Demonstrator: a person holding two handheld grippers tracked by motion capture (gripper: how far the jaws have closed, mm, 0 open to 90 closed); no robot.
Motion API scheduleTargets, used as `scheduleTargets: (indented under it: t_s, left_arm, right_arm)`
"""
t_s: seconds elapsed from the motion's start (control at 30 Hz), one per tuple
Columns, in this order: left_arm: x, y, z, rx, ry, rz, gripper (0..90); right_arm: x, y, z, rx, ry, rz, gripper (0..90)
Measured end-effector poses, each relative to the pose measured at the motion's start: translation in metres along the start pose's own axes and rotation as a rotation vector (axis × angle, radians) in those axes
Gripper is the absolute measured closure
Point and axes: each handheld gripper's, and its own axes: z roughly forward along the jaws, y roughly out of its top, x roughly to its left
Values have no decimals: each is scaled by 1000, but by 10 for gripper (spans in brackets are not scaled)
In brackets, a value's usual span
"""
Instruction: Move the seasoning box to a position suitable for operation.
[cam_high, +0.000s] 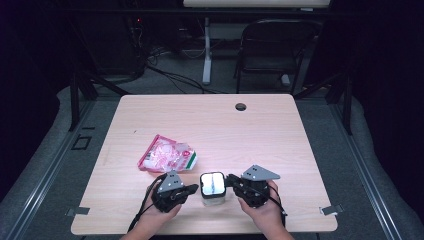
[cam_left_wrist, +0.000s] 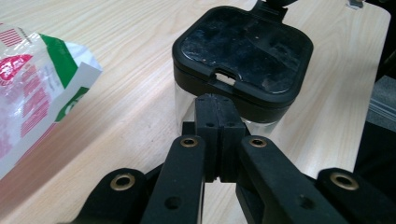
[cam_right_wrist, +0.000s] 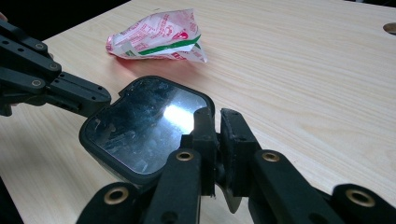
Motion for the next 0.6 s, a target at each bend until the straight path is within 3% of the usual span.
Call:
scheduleTargets:
  t_s: [0.6]
  left_arm:
    - [-5,1,1,7,-31,16,900]
  right_arm:
    - [0,-1,0,0,-1,-4,846]
